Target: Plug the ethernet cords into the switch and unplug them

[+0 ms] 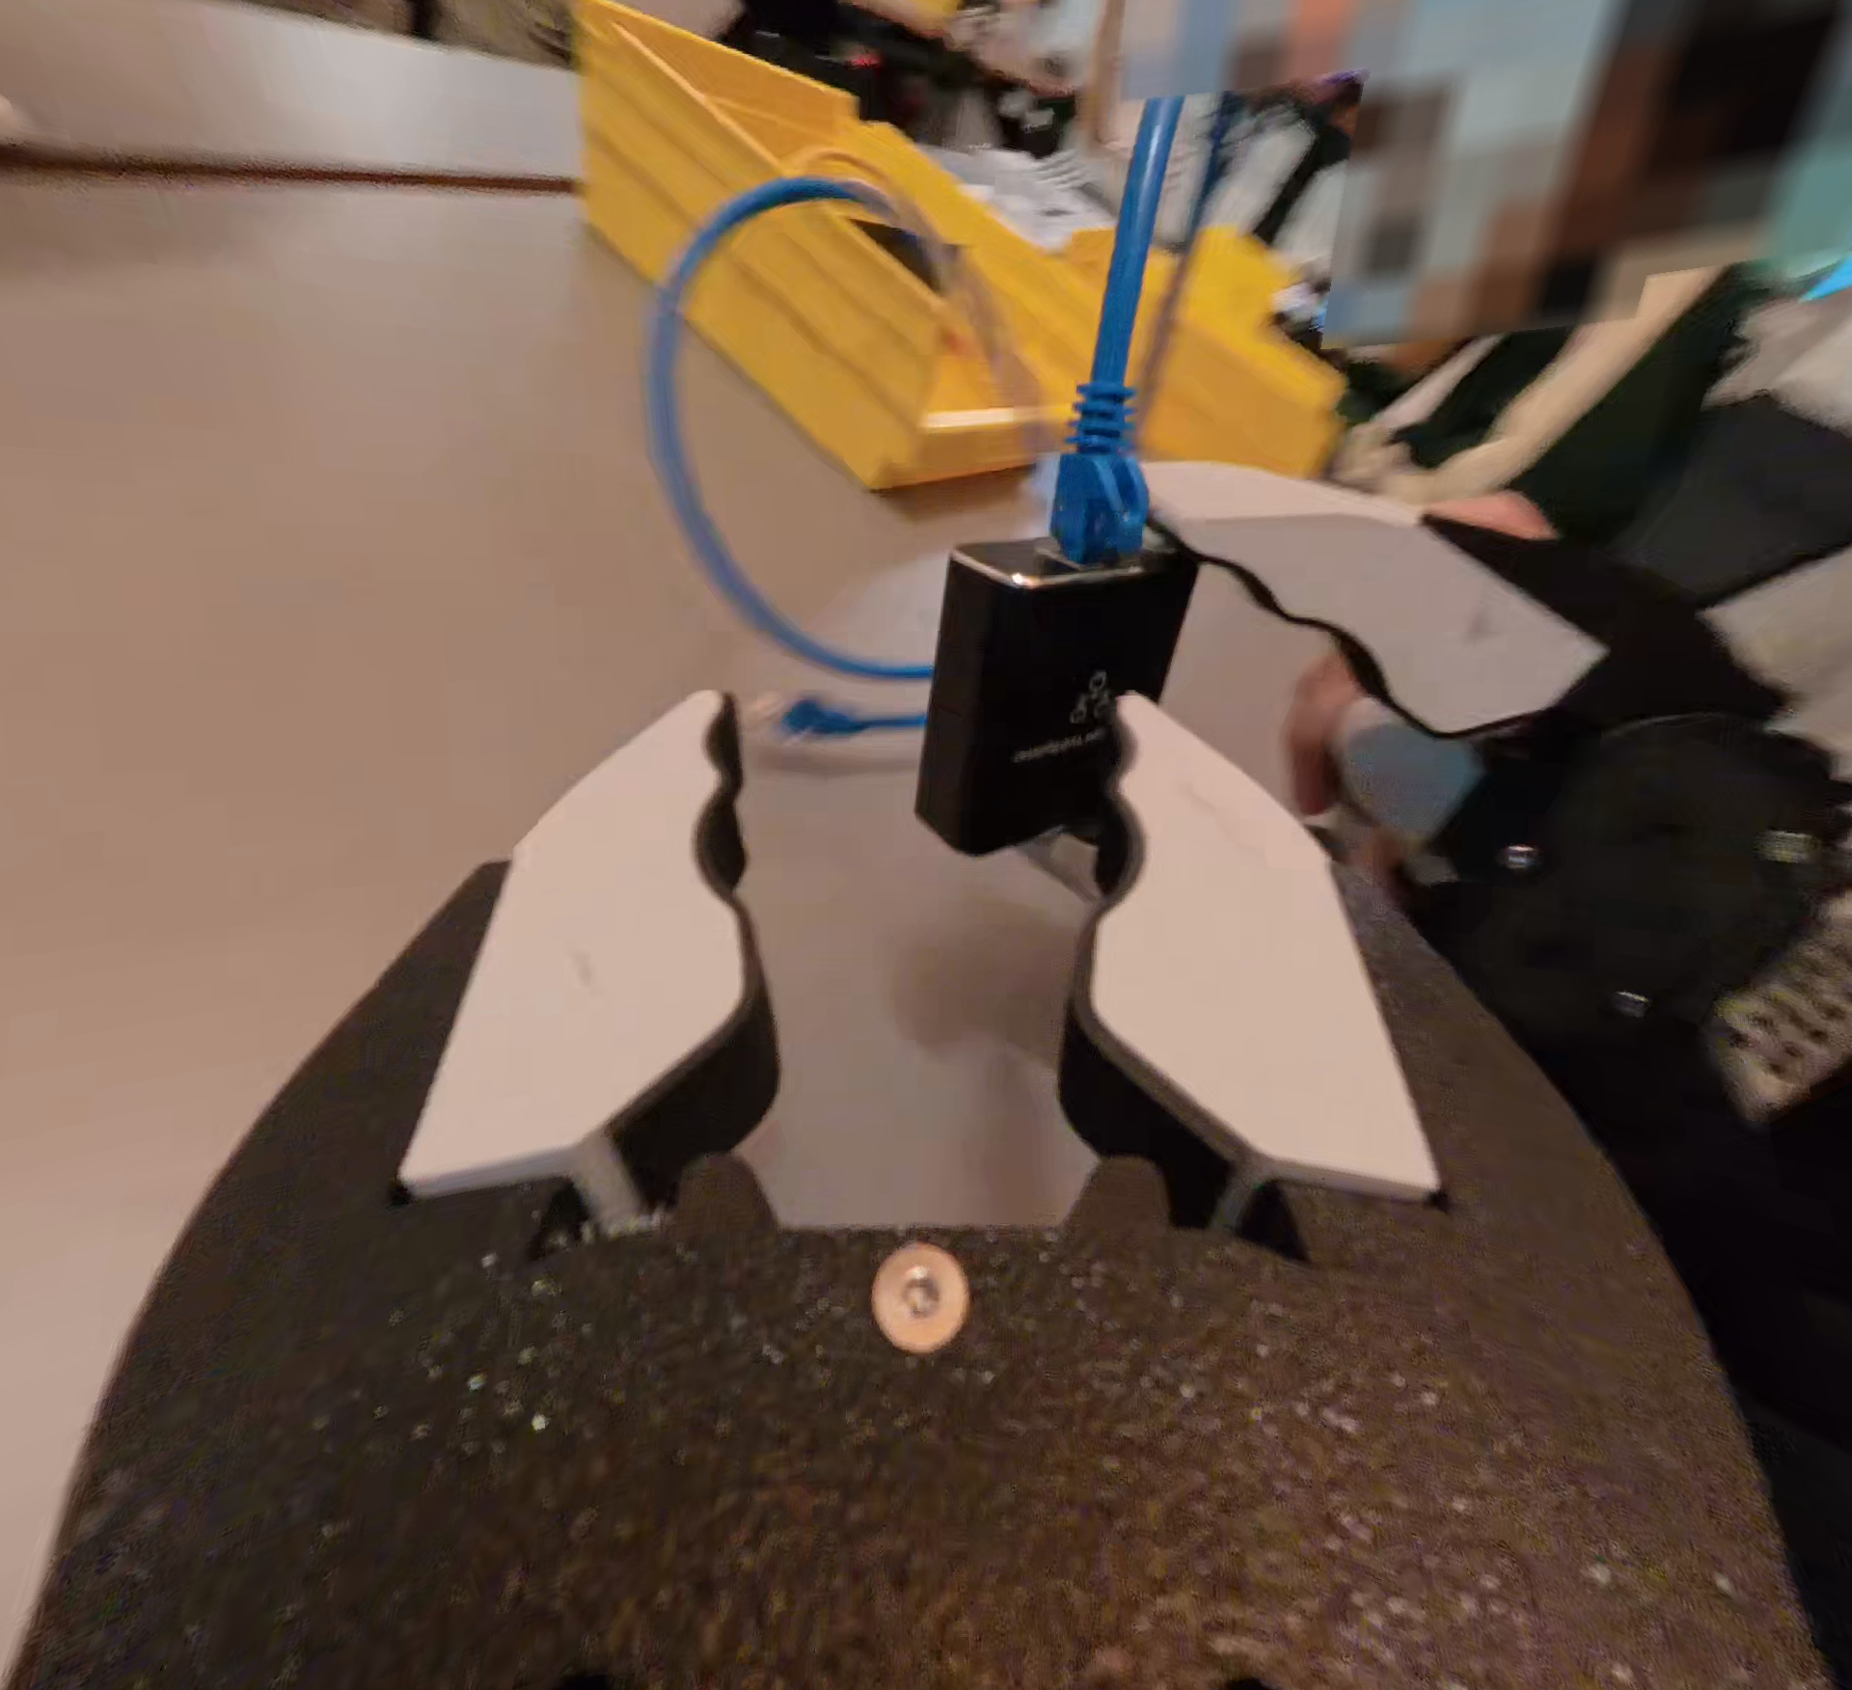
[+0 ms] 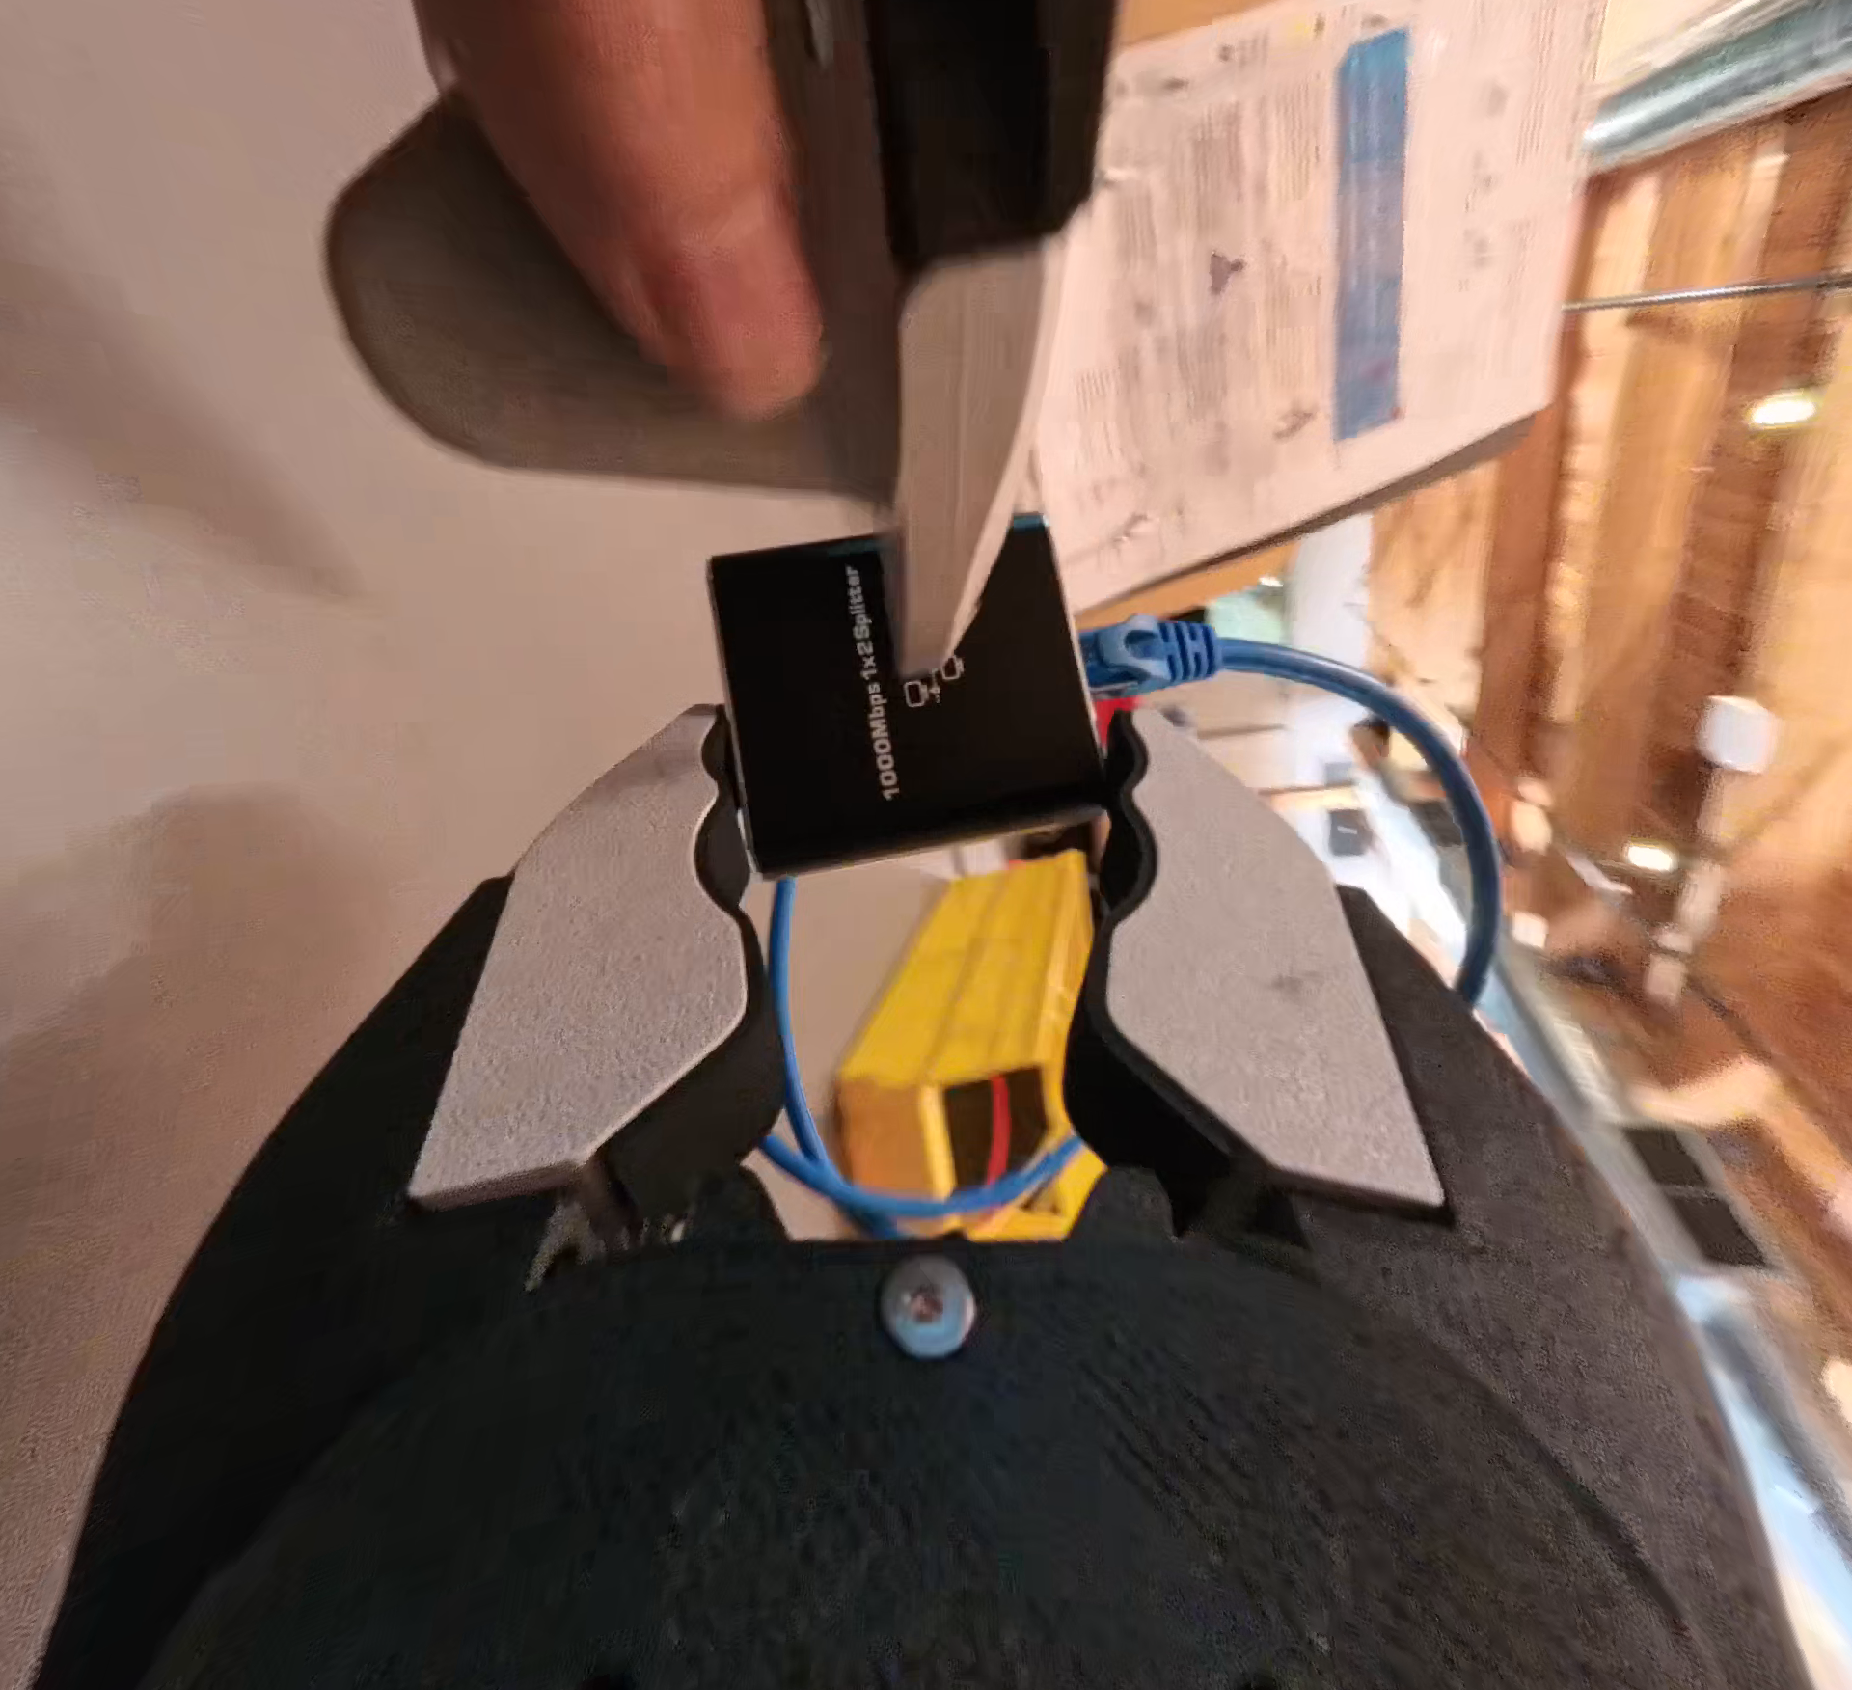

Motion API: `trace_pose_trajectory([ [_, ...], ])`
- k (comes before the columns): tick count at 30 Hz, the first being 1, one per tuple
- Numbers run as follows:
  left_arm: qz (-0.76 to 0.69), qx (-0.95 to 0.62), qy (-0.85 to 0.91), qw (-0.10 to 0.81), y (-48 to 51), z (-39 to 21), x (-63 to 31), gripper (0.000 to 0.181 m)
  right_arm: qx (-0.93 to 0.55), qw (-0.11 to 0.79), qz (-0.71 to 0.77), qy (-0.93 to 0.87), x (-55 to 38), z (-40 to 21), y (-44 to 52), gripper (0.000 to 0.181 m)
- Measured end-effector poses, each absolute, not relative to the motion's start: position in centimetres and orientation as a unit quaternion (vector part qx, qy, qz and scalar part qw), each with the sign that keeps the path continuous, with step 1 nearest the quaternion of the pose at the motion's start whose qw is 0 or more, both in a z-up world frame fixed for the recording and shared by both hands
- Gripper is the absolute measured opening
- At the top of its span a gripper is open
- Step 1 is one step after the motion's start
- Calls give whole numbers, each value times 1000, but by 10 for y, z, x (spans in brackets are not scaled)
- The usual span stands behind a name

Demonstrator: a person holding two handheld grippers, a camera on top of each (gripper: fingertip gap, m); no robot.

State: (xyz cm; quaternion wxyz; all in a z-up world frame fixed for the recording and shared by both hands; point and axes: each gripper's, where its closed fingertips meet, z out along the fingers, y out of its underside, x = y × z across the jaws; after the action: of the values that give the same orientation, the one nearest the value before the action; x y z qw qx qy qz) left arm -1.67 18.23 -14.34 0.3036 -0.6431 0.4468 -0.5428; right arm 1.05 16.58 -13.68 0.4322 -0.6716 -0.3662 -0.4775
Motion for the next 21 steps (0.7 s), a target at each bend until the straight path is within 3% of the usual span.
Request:
trace_pose_trajectory([
  [3,-423,-655,490,390,178,-144,-13,86,-664,401,-518,-361,16,-136,165,69],
  [6,-394,-660,502,397,162,-150,-4,88,-647,400,-528,-377,9,-135,165,69],
  [16,-417,-673,495,359,149,-163,3,62,-614,374,-550,-424,-1,-143,161,70],
  [21,-445,-635,521,358,151,-157,1,61,-631,424,-489,-428,-8,-137,162,68],
])
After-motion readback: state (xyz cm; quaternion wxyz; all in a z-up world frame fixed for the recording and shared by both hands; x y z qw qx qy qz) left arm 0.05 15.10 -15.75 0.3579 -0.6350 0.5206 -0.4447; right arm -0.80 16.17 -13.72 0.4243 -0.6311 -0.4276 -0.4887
